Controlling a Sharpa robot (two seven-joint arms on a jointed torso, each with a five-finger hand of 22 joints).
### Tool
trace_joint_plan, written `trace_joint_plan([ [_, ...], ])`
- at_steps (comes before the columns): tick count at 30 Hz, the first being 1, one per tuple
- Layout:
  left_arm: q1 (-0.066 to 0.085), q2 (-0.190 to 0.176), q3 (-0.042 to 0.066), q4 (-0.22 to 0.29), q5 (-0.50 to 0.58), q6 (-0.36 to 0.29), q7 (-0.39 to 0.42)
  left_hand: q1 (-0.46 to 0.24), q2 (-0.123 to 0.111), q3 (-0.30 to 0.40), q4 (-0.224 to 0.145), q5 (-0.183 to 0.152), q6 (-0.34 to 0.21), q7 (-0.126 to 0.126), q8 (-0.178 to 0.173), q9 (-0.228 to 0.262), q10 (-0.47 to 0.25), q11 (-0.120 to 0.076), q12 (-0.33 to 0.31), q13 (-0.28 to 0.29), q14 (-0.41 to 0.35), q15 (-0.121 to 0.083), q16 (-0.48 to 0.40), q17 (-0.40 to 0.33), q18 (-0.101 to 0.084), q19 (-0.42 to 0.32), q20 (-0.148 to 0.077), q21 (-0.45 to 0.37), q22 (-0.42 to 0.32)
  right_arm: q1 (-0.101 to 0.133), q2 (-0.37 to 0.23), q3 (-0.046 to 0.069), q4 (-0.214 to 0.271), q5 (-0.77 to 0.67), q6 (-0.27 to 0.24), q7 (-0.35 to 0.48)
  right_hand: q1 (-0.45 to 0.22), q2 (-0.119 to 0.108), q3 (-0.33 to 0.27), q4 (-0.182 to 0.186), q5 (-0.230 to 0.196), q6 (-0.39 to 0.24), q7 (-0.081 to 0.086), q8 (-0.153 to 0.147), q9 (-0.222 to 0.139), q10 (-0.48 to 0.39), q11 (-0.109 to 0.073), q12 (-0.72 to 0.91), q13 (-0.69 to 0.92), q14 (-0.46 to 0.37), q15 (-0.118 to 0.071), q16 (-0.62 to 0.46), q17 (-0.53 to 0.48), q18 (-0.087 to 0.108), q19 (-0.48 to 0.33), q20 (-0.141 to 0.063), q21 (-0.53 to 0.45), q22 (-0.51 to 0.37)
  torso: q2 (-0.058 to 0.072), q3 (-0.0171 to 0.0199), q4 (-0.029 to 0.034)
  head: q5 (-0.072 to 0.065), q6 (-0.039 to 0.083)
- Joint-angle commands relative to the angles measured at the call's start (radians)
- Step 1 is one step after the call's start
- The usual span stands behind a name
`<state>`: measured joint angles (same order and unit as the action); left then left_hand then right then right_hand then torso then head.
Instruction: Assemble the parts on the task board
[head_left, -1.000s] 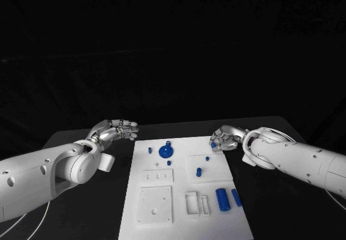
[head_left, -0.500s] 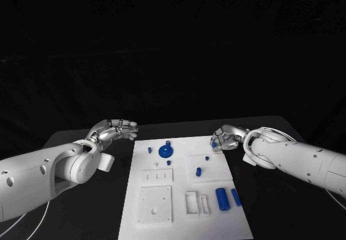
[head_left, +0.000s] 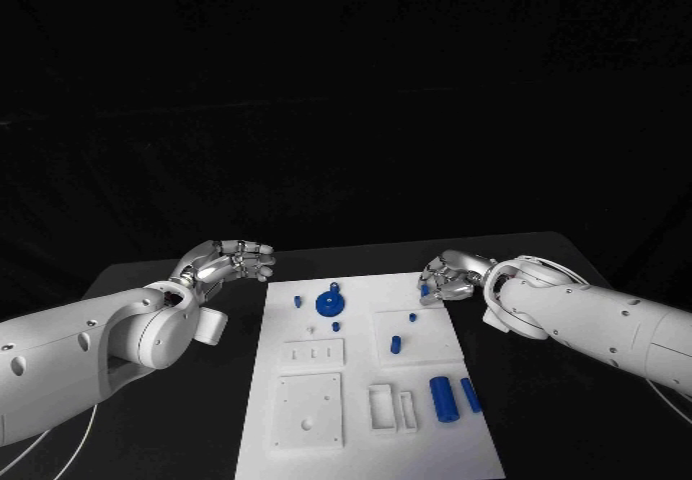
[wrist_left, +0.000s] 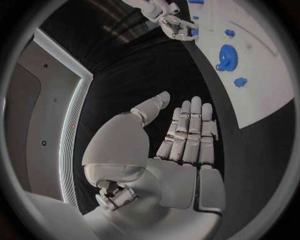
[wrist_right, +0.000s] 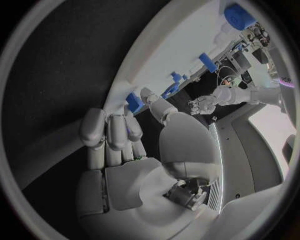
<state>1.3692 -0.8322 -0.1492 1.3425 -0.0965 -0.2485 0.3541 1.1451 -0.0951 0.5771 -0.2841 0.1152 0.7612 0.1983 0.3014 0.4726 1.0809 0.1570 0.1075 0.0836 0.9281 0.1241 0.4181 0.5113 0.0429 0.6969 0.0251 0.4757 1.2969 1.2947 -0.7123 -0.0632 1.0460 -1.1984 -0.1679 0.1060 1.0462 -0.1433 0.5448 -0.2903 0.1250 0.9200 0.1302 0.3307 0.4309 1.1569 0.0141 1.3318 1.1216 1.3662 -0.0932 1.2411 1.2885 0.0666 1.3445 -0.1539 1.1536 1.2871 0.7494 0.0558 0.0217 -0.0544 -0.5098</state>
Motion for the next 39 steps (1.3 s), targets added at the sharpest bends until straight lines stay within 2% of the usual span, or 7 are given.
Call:
trace_joint_plan([
  [1,0.0,0.002,0.001,0.001,-0.002,0.014,0.007,-0.011,0.001,-0.004,0.003,-0.003,-0.005,0.003,-0.005,0.001,-0.001,0.006,-0.003,-0.001,-0.005,0.003,-0.004,0.001,0.017,-0.008,0.002,-0.006,0.001,-0.001,0.001,0.0,-0.002,0.0,-0.016,-0.004,-0.004,-0.005,-0.016,0.0,0.007,-0.014,0.001,-0.008,-0.001,-0.013,0.004,-0.01,-0.006,-0.009,0.002,-0.009,-0.004,0.195,-0.002,-0.005,-0.006,-0.001,0.0,-0.0007,0.0006,-0.001,-0.001],
  [13,0.0,0.0,0.001,0.002,-0.002,0.014,0.007,-0.012,0.001,-0.004,0.003,-0.003,-0.006,0.003,-0.005,0.001,-0.001,0.006,-0.004,-0.001,-0.005,0.003,-0.004,0.001,0.017,-0.008,0.002,-0.006,0.001,-0.002,0.004,0.0,-0.003,-0.001,-0.019,-0.007,0.007,-0.005,-0.035,0.001,0.008,-0.024,0.004,-0.015,-0.001,-0.03,0.007,-0.023,-0.02,-0.017,0.005,-0.021,-0.014,0.195,-0.007,-0.004,-0.011,-0.003,0.0,0.0001,0.0017,-0.003,-0.003],
  [27,0.0,-0.001,0.001,0.003,-0.002,0.015,0.006,-0.011,0.002,-0.003,0.003,-0.002,-0.006,0.003,-0.005,0.001,-0.001,0.006,-0.004,-0.001,-0.005,0.003,-0.005,0.002,0.017,-0.008,0.002,-0.006,0.001,-0.004,-0.005,0.0,0.008,-0.001,-0.003,-0.003,0.017,-0.004,-0.041,0.0,0.01,-0.03,0.007,-0.019,-0.001,-0.033,0.009,-0.027,-0.02,-0.019,0.007,-0.024,-0.017,0.195,-0.009,-0.003,-0.014,-0.004,0.0,0.0018,-0.0007,-0.002,-0.004],
  [33,0.0,-0.002,0.001,0.003,-0.002,0.015,0.004,-0.011,0.002,-0.003,0.002,-0.002,-0.006,0.003,-0.005,0.001,-0.001,0.006,-0.004,-0.002,-0.005,0.003,-0.005,0.002,0.017,-0.008,0.002,-0.006,0.001,-0.007,-0.006,0.0,0.006,-0.001,-0.003,-0.004,0.021,-0.004,-0.043,0.0,0.012,-0.033,0.008,-0.022,-0.001,-0.034,0.01,-0.028,-0.021,-0.019,0.008,-0.025,-0.018,0.195,-0.01,-0.002,-0.015,-0.004,0.0,0.0011,0.0011,-0.004,-0.005],
  [39,0.0,-0.002,0.001,0.004,-0.002,0.016,0.005,-0.011,0.002,-0.003,0.002,-0.002,-0.006,0.003,-0.005,0.001,-0.001,0.006,-0.005,-0.002,-0.005,0.003,-0.005,0.002,0.017,-0.008,0.002,-0.006,0.002,-0.007,-0.006,0.0,0.006,-0.001,-0.003,-0.003,0.026,0.004,-0.042,0.002,0.012,-0.033,0.008,-0.022,0.0,-0.034,0.011,-0.029,-0.02,-0.019,0.009,-0.025,-0.018,0.195,-0.01,-0.002,-0.015,-0.005,0.0,0.0014,-0.0004,-0.005,-0.004],
])
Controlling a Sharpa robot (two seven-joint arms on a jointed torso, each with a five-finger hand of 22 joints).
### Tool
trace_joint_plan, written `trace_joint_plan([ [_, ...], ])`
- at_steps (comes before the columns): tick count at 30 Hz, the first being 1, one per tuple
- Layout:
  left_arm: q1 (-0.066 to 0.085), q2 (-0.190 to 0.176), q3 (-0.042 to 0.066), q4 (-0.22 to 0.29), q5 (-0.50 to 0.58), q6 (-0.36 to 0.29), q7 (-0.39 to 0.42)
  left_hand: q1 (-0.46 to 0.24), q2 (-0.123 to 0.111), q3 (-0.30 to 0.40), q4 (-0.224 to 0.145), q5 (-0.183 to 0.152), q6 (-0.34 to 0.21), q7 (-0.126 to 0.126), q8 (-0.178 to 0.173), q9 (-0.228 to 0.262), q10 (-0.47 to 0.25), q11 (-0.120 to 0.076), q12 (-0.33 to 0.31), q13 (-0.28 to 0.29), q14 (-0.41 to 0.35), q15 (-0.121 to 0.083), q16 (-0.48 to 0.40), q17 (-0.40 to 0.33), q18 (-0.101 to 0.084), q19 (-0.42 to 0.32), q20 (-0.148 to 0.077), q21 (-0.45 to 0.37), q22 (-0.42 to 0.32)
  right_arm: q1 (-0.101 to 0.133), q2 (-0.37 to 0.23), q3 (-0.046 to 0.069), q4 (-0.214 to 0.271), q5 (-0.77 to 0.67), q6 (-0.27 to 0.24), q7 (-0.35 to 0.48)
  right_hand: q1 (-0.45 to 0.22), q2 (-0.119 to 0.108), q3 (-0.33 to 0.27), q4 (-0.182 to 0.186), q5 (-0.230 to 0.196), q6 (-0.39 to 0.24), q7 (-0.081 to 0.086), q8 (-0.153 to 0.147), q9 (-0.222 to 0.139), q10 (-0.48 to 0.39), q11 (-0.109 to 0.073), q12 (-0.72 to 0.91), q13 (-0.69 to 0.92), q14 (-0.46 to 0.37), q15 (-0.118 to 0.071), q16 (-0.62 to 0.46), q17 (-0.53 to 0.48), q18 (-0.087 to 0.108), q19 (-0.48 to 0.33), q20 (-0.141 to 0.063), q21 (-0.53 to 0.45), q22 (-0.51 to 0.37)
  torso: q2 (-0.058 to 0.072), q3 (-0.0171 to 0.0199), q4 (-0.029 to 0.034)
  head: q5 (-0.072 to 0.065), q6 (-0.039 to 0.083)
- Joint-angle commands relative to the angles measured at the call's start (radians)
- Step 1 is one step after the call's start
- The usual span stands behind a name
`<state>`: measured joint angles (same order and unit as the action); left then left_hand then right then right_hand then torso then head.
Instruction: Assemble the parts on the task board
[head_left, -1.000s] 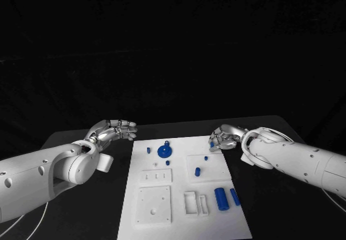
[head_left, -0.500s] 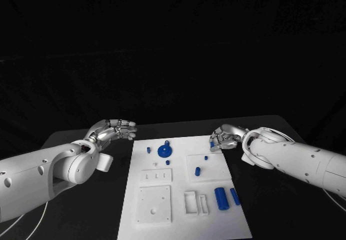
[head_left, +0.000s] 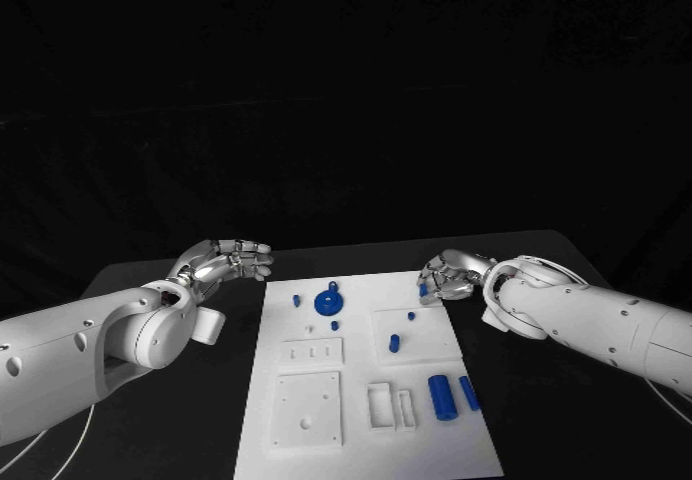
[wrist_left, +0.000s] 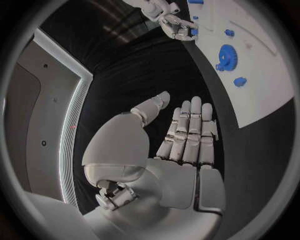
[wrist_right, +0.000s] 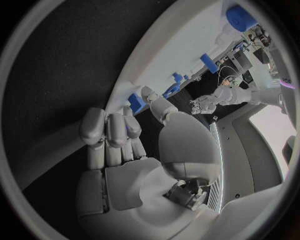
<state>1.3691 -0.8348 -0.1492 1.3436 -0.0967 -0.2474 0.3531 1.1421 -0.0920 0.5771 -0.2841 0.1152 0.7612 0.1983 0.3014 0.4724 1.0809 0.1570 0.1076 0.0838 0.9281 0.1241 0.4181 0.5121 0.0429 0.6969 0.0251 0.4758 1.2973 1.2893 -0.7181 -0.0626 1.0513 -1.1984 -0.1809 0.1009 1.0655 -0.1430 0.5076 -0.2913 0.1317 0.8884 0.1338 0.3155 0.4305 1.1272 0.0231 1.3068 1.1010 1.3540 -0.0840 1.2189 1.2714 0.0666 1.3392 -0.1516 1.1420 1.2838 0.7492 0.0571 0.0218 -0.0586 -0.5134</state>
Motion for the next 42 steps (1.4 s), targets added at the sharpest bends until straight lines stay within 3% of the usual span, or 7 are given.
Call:
trace_joint_plan([
  [1,0.001,0.001,0.001,0.002,-0.002,0.015,0.006,-0.008,-0.001,-0.003,0.002,-0.002,-0.006,0.003,-0.005,0.002,-0.001,0.006,-0.005,-0.002,-0.005,0.003,-0.005,0.001,0.017,-0.008,0.002,-0.006,0.001,-0.002,0.0,0.0,-0.001,0.0,0.009,0.001,0.008,0.007,-0.003,0.003,0.004,0.0,0.005,-0.007,0.0,-0.004,0.002,-0.005,0.001,-0.007,0.0,-0.003,-0.001,0.195,-0.005,-0.003,-0.004,-0.002,0.0,0.0001,-0.0001,0.0,0.0],
  [3,0.001,0.0,0.001,0.002,-0.002,0.015,0.005,-0.008,-0.001,-0.003,0.002,-0.002,-0.006,0.003,-0.005,0.002,-0.001,0.006,-0.005,-0.002,-0.005,0.003,-0.005,0.001,0.017,-0.008,0.002,-0.006,0.001,-0.002,0.001,0.0,-0.003,0.0,0.007,-0.001,0.006,0.026,0.01,0.014,-0.023,0.001,0.005,-0.007,0.001,-0.004,0.002,-0.007,0.0,-0.008,0.0,-0.005,-0.003,0.195,-0.004,-0.001,-0.006,-0.003,0.001,0.0001,0.0003,-0.001,-0.001],
  [6,0.001,0.0,0.001,0.002,-0.002,0.016,0.005,-0.008,-0.001,-0.003,0.002,-0.002,-0.006,0.003,-0.005,0.002,-0.001,0.006,-0.005,-0.002,-0.005,0.003,-0.005,0.002,0.017,-0.008,0.002,-0.006,0.001,-0.002,0.001,0.0,-0.004,0.0,0.01,-0.001,0.014,0.035,0.053,0.028,-0.078,0.005,0.005,-0.009,0.002,-0.002,0.002,-0.01,0.001,-0.007,0.0,-0.006,-0.005,0.195,-0.003,0.002,-0.009,-0.005,0.0,-0.0005,0.0013,-0.002,-0.001],
  [14,0.001,-0.002,0.001,0.003,-0.002,0.015,0.005,-0.009,-0.001,-0.003,0.003,-0.002,-0.006,0.003,-0.005,0.002,-0.001,0.006,-0.005,-0.002,-0.005,0.003,-0.006,0.002,0.017,-0.008,0.002,-0.006,0.001,-0.002,0.001,0.0,-0.005,0.001,0.015,-0.002,0.01,0.051,0.135,0.074,-0.083,0.009,0.003,-0.008,0.008,-0.002,0.0,-0.013,0.004,-0.008,-0.002,-0.005,-0.005,0.195,0.0,0.001,-0.007,-0.005,0.001,-0.0001,0.0009,-0.002,-0.002],
  [24,0.001,-0.002,0.001,0.002,-0.003,0.018,0.002,-0.008,-0.001,-0.003,0.002,-0.002,-0.006,0.003,-0.005,0.002,-0.001,0.006,-0.005,-0.002,-0.005,0.003,-0.006,0.002,0.017,-0.008,0.002,-0.006,0.001,-0.002,0.001,0.0,-0.004,0.001,0.01,0.005,0.017,0.045,0.169,0.072,-0.082,0.026,-0.002,0.002,0.017,0.0,-0.004,-0.012,0.008,-0.008,-0.006,-0.004,-0.005,0.195,0.0,0.0,-0.003,-0.002,0.001,-0.0002,0.0016,-0.002,-0.003],
  [35,0.001,0.002,0.001,0.002,-0.004,0.024,0.002,-0.008,0.001,-0.002,0.003,-0.002,-0.003,0.002,-0.004,0.003,0.003,0.005,-0.004,-0.001,-0.004,0.003,-0.006,0.003,0.017,-0.008,0.002,-0.006,0.002,-0.002,-0.001,0.0,0.021,0.005,-0.037,0.002,0.005,0.044,0.186,0.062,-0.083,0.087,-0.025,0.035,0.038,0.015,-0.026,-0.01,0.019,-0.006,-0.026,-0.001,-0.003,0.195,0.002,-0.001,0.002,0.001,0.0,0.0004,-0.0002,-0.003,0.001],
  [42,0.001,0.006,0.001,0.001,-0.022,0.044,-0.021,-0.015,0.011,-0.003,0.006,-0.004,0.018,-0.007,0.008,0.009,0.04,-0.011,0.013,0.008,0.01,-0.002,0.0,0.01,0.018,-0.002,-0.001,-0.002,0.005,-0.002,-0.014,0.0,0.044,0.004,-0.063,-0.019,0.0,0.043,0.192,0.062,-0.083,0.112,-0.035,0.049,0.049,0.018,-0.035,-0.013,0.02,-0.006,-0.035,-0.001,-0.004,0.195,0.003,-0.002,0.001,0.0,-0.001,-0.0012,0.0012,-0.006,0.004],
])
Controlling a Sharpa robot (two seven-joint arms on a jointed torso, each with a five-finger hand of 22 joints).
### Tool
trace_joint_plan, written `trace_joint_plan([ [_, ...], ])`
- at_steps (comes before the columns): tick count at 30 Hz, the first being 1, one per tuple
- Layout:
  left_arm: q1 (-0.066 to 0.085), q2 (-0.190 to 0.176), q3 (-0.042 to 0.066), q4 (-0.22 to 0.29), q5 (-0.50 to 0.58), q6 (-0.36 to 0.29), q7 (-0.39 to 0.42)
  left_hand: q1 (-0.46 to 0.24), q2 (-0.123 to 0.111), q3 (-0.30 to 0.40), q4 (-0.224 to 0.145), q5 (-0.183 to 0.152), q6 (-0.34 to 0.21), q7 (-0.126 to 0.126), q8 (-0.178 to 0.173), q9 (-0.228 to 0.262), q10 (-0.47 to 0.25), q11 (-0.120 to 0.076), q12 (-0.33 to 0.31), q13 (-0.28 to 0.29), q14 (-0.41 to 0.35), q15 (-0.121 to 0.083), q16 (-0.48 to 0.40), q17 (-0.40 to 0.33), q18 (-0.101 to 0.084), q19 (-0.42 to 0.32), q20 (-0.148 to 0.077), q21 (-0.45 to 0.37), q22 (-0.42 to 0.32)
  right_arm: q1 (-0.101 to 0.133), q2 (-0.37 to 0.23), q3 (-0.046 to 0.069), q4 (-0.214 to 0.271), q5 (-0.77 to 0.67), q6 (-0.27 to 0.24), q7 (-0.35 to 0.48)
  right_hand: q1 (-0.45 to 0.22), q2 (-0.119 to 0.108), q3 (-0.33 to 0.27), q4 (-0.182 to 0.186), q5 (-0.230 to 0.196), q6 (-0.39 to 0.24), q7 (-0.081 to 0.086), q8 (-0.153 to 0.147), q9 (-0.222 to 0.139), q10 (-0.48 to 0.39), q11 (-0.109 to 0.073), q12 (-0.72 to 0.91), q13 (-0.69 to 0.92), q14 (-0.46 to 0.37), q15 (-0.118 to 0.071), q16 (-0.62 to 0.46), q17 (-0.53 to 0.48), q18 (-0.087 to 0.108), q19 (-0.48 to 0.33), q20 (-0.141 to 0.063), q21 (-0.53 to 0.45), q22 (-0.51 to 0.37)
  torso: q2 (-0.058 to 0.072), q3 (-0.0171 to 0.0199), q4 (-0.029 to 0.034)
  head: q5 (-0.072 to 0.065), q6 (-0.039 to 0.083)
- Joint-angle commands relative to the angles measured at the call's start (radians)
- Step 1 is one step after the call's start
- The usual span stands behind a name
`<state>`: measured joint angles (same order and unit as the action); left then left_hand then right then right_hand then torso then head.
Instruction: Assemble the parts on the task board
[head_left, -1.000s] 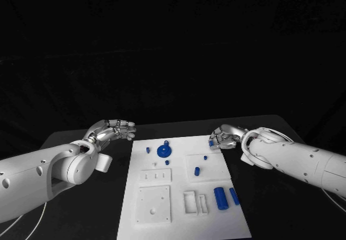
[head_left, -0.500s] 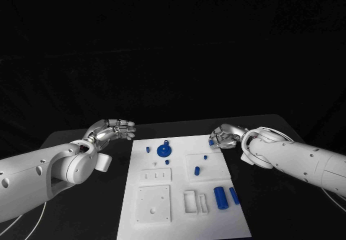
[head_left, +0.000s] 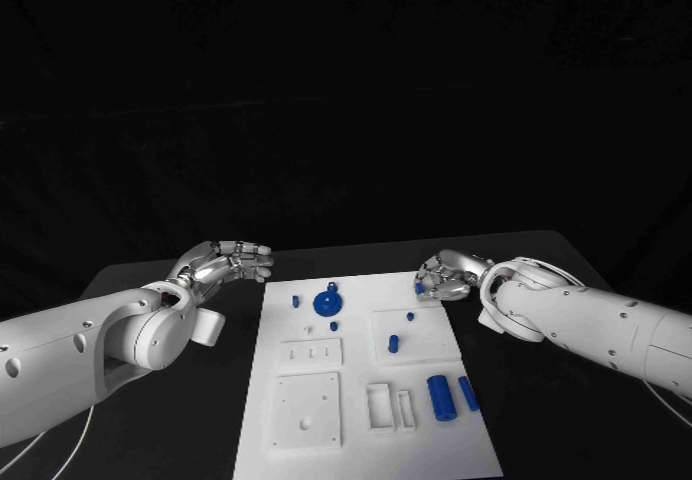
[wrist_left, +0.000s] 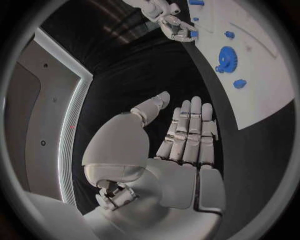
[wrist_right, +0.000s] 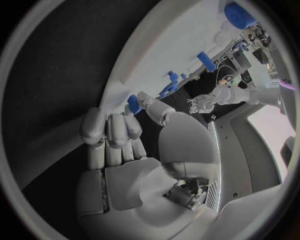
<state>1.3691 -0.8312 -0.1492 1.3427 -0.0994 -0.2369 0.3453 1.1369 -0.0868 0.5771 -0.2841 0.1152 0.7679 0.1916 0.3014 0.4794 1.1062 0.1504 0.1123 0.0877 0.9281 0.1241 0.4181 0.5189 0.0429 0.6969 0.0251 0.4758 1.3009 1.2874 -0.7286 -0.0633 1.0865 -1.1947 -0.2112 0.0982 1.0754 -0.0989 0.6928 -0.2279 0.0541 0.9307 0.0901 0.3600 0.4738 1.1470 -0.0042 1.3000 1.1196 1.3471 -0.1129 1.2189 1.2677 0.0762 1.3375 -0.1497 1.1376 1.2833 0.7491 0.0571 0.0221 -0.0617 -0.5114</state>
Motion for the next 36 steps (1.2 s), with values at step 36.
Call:
trace_joint_plan([
  [36,0.057,0.08,0.001,0.096,-0.217,0.098,-0.437,-0.228,-0.114,-0.071,0.19,-0.064,0.158,-0.075,0.02,-0.001,0.292,-0.143,0.235,0.182,0.248,-0.209,0.465,0.238,0.045,0.269,-0.173,0.29,0.031,0.054,0.029,0.02,0.331,-0.209,0.003,-0.291,-0.03,-0.034,0.001,0.001,-0.005,0.098,-0.008,0.017,0.032,0.027,-0.025,-0.004,0.019,0.001,-0.022,-0.012,-0.012,0.186,0.015,-0.006,0.001,-0.008,-0.03,-0.0151,0.0001,0.036,0.023],
])
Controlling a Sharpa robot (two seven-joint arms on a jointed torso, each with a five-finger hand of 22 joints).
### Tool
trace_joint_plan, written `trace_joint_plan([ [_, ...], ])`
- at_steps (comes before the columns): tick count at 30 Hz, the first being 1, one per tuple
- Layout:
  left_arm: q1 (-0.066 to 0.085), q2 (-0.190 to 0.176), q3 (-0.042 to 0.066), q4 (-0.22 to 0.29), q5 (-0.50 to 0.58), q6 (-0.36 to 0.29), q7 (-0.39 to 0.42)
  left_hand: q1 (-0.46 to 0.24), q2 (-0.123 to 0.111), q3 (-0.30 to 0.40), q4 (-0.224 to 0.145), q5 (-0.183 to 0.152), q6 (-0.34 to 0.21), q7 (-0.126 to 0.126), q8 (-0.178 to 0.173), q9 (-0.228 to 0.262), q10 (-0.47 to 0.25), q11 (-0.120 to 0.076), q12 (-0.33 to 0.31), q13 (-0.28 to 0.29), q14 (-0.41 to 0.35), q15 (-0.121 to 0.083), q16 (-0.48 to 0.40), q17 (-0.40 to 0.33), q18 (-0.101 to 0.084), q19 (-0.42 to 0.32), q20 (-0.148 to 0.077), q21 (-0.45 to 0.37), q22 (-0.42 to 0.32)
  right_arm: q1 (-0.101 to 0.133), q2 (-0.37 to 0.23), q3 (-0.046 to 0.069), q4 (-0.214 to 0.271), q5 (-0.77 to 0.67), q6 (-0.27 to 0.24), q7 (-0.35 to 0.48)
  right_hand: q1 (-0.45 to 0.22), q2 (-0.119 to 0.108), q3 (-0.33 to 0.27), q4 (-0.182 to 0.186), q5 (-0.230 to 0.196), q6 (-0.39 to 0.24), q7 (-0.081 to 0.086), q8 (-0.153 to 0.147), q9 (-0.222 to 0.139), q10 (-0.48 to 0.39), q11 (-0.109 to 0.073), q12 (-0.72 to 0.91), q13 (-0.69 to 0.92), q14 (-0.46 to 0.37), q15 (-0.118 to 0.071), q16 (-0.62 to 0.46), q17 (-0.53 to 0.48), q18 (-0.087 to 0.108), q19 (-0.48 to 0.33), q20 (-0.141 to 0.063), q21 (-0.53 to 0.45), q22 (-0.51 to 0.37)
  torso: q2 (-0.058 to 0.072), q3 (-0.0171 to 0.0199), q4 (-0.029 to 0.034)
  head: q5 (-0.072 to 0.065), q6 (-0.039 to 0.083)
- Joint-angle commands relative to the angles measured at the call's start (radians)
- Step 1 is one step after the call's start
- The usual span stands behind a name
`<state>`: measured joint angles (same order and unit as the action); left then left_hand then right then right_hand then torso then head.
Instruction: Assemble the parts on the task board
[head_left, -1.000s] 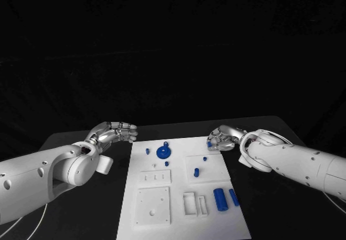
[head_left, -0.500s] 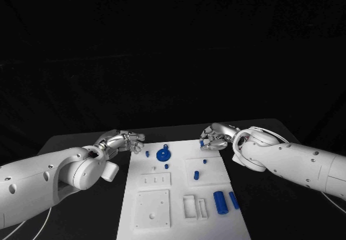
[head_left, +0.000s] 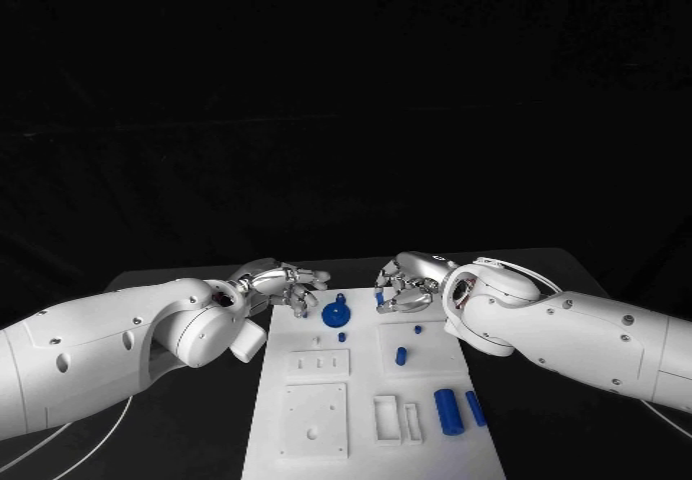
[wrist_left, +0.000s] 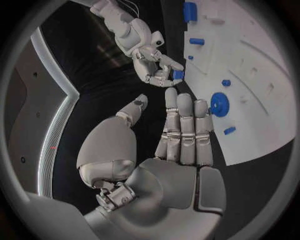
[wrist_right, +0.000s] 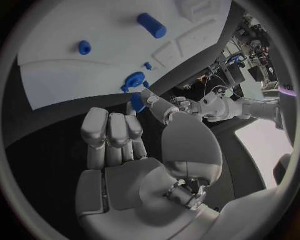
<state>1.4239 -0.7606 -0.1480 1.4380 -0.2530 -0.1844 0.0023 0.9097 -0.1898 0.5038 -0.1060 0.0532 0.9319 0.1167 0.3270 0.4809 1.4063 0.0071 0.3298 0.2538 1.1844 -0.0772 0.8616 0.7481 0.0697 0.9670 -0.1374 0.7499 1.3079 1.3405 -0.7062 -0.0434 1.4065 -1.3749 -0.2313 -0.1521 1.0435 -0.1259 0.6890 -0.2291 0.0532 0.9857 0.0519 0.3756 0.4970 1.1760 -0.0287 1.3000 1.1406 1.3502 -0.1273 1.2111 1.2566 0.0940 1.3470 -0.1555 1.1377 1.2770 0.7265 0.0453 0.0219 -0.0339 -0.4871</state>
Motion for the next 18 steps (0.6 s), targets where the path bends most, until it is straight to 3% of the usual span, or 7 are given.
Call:
trace_joint_plan([
  [1,0.002,0.015,-0.001,-0.002,-0.07,0.044,-0.103,-0.001,-0.014,0.004,0.016,-0.003,-0.006,0.001,-0.007,-0.002,-0.013,-0.001,0.026,0.024,-0.012,-0.008,0.028,0.011,0.017,-0.004,-0.013,0.022,0.023,0.001,0.012,0.001,0.02,-0.03,0.022,-0.045,0.002,-0.007,0.005,0.002,-0.004,0.043,0.03,0.001,0.008,-0.001,0.0,-0.004,-0.001,-0.003,-0.008,-0.005,-0.002,0.168,0.005,0.0,0.001,-0.002,-0.008,-0.0035,0.0005,0.011,-0.003],
  [3,0.002,0.025,-0.002,-0.006,-0.081,0.039,-0.126,-0.009,-0.027,0.01,0.036,-0.003,-0.008,0.001,-0.011,-0.003,-0.029,0.0,0.045,0.043,-0.021,-0.009,0.043,0.012,0.013,-0.011,-0.02,0.036,0.021,0.001,0.025,0.001,0.029,-0.036,0.021,-0.053,0.001,-0.007,0.005,0.003,-0.004,0.043,0.03,0.001,0.009,-0.002,0.0,-0.005,-0.002,-0.003,-0.008,-0.006,-0.002,0.168,0.005,0.0,0.001,-0.002,-0.011,-0.0041,0.0015,0.016,-0.005],
  [12,0.002,0.053,-0.004,-0.009,-0.109,0.015,-0.196,-0.022,-0.042,0.026,0.089,-0.004,-0.007,0.002,-0.016,-0.002,-0.064,0.003,0.076,0.077,-0.032,-0.009,0.061,0.002,0.006,-0.024,-0.031,0.055,0.017,0.001,0.054,0.001,0.039,-0.039,0.024,-0.071,0.001,-0.008,0.007,0.004,-0.004,0.043,0.03,0.0,0.009,-0.001,0.0,-0.005,-0.002,-0.003,-0.008,-0.008,-0.004,0.168,0.005,0.001,0.0,-0.003,-0.012,-0.003,0.0043,0.026,-0.009],
  [18,0.002,0.066,-0.004,-0.01,-0.125,0.011,-0.248,-0.028,-0.055,0.032,0.122,-0.004,-0.003,0.003,-0.016,0.0,-0.081,0.003,0.086,0.09,-0.04,-0.008,0.066,-0.007,0.001,-0.032,-0.036,0.061,0.014,0.001,0.061,0.001,0.042,-0.039,0.025,-0.076,0.001,-0.008,0.008,0.004,-0.004,0.044,0.03,0.0,0.01,0.0,0.0,-0.005,-0.001,-0.003,-0.008,-0.008,-0.004,0.168,0.006,0.001,-0.001,-0.003,-0.011,-0.0028,0.0018,0.033,-0.012],
])
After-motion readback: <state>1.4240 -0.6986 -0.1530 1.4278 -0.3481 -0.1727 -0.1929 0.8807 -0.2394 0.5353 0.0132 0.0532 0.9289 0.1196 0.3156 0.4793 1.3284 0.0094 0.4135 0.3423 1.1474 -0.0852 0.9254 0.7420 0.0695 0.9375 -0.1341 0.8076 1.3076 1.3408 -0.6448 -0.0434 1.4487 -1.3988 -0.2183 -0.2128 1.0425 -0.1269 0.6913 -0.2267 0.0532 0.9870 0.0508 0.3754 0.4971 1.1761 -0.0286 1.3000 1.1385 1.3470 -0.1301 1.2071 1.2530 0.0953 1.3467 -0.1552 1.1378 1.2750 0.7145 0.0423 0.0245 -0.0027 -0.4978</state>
